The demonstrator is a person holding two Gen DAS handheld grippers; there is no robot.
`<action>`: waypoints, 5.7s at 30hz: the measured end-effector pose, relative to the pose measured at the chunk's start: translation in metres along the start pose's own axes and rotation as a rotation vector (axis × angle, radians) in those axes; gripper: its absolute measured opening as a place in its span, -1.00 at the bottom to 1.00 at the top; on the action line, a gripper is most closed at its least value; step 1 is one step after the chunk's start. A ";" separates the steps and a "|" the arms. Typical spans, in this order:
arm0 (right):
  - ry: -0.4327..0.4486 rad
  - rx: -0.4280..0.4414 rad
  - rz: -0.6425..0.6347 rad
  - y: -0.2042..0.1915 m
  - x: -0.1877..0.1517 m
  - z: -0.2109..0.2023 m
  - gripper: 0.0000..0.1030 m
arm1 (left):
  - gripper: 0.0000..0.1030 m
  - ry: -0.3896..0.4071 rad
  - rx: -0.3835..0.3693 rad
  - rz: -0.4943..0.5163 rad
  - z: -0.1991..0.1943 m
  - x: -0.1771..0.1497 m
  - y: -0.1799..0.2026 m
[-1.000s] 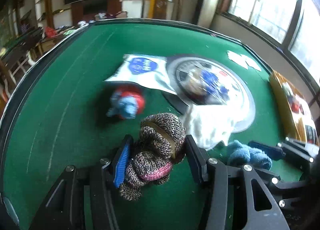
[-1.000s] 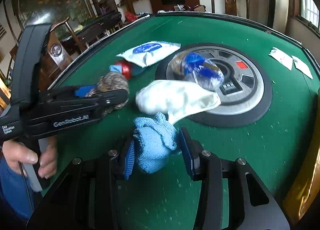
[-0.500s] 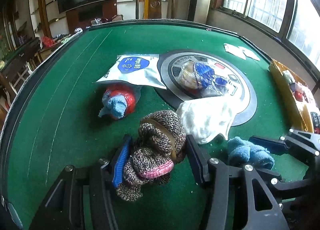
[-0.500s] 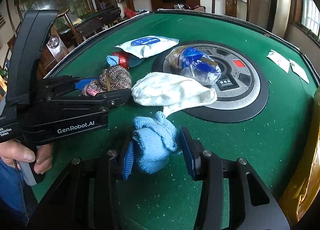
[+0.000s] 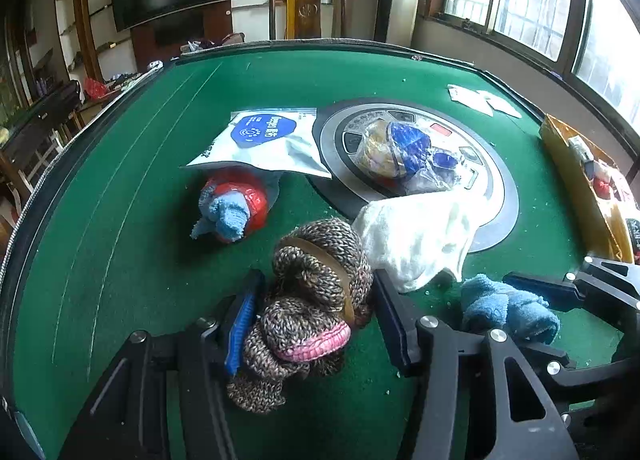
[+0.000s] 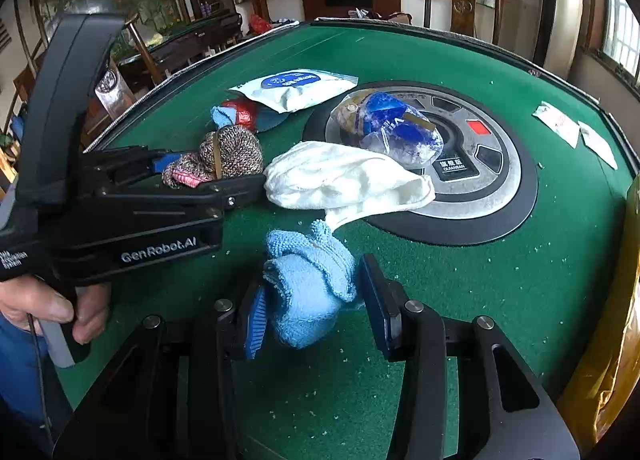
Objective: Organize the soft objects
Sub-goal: 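Carry the brown gloves and blue glove with both grippers over the box, then open both grippers to drop the gloves into the box, then grasp the blue knitted toy with the left gripper while the right gripper grasps the white cloth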
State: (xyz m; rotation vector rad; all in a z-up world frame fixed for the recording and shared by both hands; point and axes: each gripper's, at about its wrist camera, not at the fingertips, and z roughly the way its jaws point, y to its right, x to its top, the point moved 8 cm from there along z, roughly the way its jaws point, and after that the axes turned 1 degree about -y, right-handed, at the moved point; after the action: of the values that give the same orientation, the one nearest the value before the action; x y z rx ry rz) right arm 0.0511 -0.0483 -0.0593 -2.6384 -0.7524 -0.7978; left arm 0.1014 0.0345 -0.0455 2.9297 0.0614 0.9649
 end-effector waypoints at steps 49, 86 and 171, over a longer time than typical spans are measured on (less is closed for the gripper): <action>0.348 -0.133 0.424 0.157 0.033 -0.112 -0.19 | 0.04 0.190 -0.167 0.006 -0.056 0.016 0.039; 0.403 -0.402 0.873 0.350 -0.058 -0.215 0.33 | 0.14 0.010 -0.580 0.273 -0.044 0.031 0.355; -0.035 0.011 0.116 0.003 0.067 0.043 0.34 | -0.34 0.072 -0.027 -0.247 -0.011 0.051 -0.052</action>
State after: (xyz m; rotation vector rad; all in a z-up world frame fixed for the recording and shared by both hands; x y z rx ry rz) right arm 0.1187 -0.0068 -0.0558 -2.6646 -0.6040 -0.7154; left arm 0.1348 0.0896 -0.0102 2.7758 0.3989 1.0209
